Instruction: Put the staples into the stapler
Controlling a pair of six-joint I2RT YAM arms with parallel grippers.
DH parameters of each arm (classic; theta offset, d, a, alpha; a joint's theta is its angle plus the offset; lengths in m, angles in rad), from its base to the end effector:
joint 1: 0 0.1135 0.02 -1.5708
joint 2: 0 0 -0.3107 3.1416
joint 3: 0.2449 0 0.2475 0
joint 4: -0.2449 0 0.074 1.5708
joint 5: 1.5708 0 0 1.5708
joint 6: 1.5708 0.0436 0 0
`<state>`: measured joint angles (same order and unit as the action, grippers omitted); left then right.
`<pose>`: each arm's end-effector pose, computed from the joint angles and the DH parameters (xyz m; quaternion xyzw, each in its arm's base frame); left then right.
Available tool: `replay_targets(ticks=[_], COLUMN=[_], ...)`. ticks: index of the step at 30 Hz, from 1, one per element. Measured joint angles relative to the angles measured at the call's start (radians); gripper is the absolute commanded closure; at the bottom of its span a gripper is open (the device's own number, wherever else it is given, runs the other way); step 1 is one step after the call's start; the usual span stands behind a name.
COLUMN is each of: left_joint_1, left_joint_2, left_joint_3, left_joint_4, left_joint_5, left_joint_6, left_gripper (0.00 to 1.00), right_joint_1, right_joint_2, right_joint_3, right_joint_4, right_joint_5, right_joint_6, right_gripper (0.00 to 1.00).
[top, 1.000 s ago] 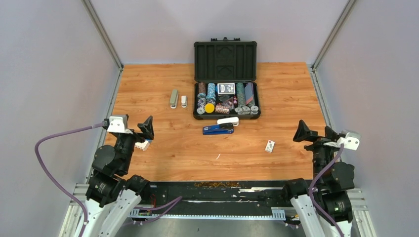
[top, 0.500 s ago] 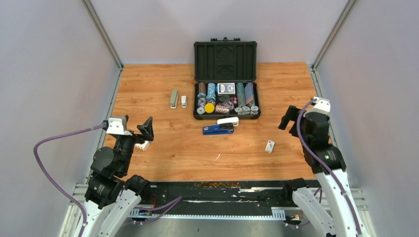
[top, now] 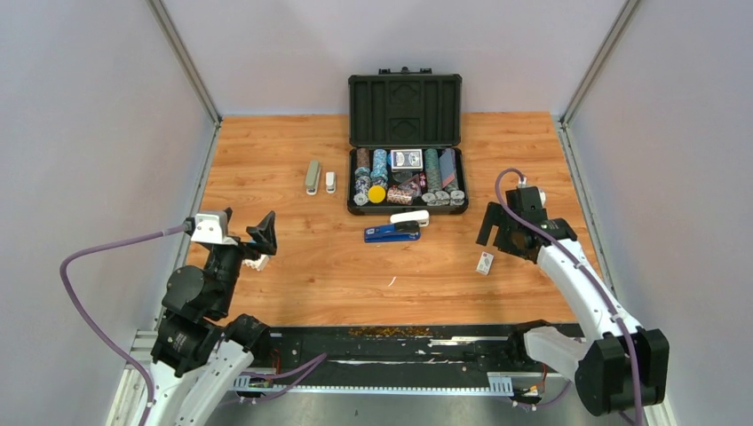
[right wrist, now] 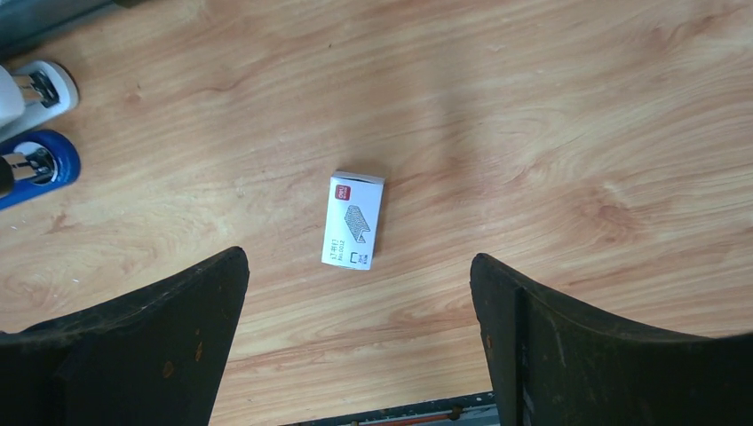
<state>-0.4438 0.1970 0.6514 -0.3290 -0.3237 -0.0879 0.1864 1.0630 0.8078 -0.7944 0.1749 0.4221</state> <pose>0.0232 0.0043 0.3480 -0.0034 0.6639 -0.0916 0.7422 0.1730 0.0249 0.2810 0.1355 0.9532 -0.0036 0.2702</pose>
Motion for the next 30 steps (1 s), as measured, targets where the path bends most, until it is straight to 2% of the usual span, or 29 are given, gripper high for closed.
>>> replay_targets(ticks=[12, 19, 26, 30], left_joint_1=[-0.001, -0.001, -0.013, -0.042], left_joint_2=[0.02, 0.075, 0.117, 0.128], left_joint_3=[-0.003, -0.006, -0.017, -0.018], left_joint_4=[0.0, 0.004, 0.005, 0.015], left_joint_5=[-0.004, 0.012, 0.036, 0.056], left_joint_6=[0.005, 0.008, 0.008, 0.007], left_gripper=[0.0, 0.0, 0.0, 0.0], right_joint_1=[0.0, 0.0, 0.0, 0.0], right_joint_2=[0.149, 0.192, 0.218, 0.223], right_joint_3=[-0.103, -0.161, -0.184, -0.184], right_joint_4=[0.123, 0.188, 0.244, 0.256], right_joint_5=[-0.112, -0.142, -0.148, -0.147], right_joint_6=[-0.005, -0.006, -0.016, -0.026], right_gripper=[0.22, 0.27, 0.39, 0.49])
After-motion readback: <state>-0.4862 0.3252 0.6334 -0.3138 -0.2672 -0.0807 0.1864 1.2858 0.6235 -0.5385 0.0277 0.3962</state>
